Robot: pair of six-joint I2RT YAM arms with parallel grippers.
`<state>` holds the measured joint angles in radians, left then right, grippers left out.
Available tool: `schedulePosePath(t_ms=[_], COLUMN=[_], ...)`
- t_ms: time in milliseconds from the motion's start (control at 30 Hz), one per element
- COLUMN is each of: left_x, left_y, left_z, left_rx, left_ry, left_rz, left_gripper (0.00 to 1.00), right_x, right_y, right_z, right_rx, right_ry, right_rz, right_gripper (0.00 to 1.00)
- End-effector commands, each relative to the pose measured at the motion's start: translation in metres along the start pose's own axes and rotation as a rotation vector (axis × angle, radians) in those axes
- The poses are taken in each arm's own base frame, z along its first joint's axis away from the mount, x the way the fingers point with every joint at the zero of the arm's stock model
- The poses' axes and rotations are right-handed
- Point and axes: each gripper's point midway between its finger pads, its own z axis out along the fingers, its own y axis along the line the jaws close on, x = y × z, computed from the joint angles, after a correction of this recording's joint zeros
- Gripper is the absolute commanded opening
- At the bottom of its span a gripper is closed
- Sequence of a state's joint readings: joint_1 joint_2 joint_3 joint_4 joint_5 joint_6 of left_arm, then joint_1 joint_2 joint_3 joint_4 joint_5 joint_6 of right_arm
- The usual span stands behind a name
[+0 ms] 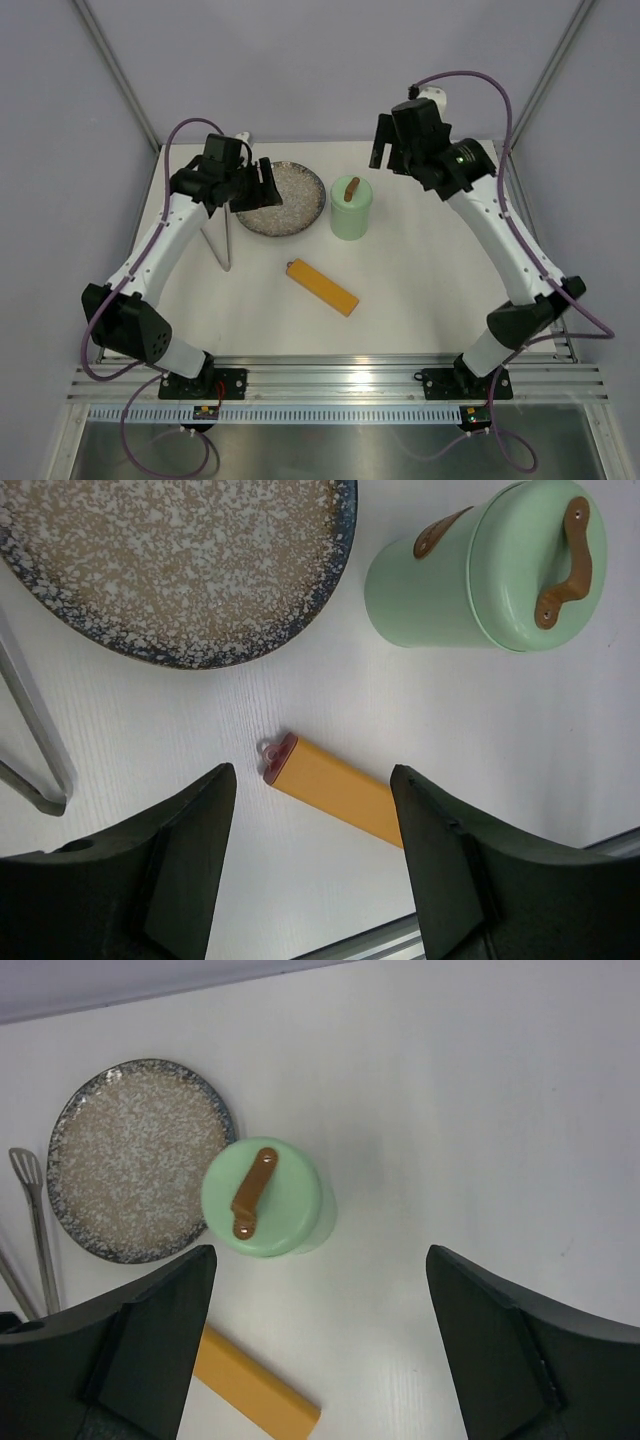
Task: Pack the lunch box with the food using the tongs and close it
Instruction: Reset both arms
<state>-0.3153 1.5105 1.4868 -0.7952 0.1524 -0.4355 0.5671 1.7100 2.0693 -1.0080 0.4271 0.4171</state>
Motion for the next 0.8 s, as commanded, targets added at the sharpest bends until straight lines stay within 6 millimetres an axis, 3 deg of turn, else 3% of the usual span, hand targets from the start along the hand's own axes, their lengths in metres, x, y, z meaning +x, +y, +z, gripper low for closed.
schedulePosePath(t_ms=[0, 33, 67, 133, 167, 200, 233, 300, 333, 367, 433, 600, 767], left_x=[-0.027, -0.025, -0.026, -0.023, -0.019, -0.016, -0.015, -0.005, -0.003, 0.0, 0.008, 0.024, 0.028], left_y=[-0.009, -0.007, -0.006, -0.004, -0.002, -0.001, -0.001, 0.004, 0.004, 0.007, 0.012, 0.025, 0.027], left_z=[-0.046, -0.05, -0.06, -0.069, -0.077, -0.08, -0.084, -0.091, -0.093, -0.095, -0.097, -0.093, -0.094], left_rx=[0.003, -0.004, -0.009, -0.014, -0.014, -0.009, -0.003, 0.001, 0.005, 0.0, 0.001, -0.018, -0.025], left_ry=[-0.139, -0.142, -0.167, -0.186, -0.202, -0.211, -0.23, -0.248, -0.261, -0.27, -0.291, -0.324, -0.305], left_rz=[0.063, 0.069, 0.076, 0.092, 0.098, 0.108, 0.113, 0.123, 0.124, 0.125, 0.123, 0.089, 0.077], left_gripper=[0.68, 0.69, 0.7, 0.71, 0.72, 0.73, 0.73, 0.76, 0.78, 0.8, 0.9, 0.99, 0.99], right_x=[0.01, 0.014, 0.039, 0.045, 0.073, 0.074, 0.099, 0.112, 0.135, 0.143, 0.165, 0.194, 0.198], right_y=[-0.052, -0.06, -0.074, -0.094, -0.106, -0.115, -0.125, -0.135, -0.143, -0.145, -0.153, -0.163, -0.171], right_z=[-0.016, -0.02, -0.013, -0.034, -0.028, -0.043, -0.039, -0.052, -0.048, -0.05, -0.054, -0.058, -0.058], right_rx=[0.15, 0.158, 0.197, 0.217, 0.251, 0.246, 0.27, 0.257, 0.273, 0.27, 0.269, 0.309, 0.352], right_ry=[-0.046, -0.054, -0.009, -0.049, -0.007, -0.042, -0.004, -0.026, 0.009, 0.015, 0.042, 0.108, 0.111], right_rz=[0.017, 0.029, 0.021, 0.062, 0.058, 0.094, 0.082, 0.144, 0.14, 0.165, 0.189, 0.212, 0.218], right_gripper=[0.95, 0.95, 0.95, 0.95, 0.95, 0.96, 0.96, 0.97, 0.99, 0.99, 1.0, 1.0, 0.99])
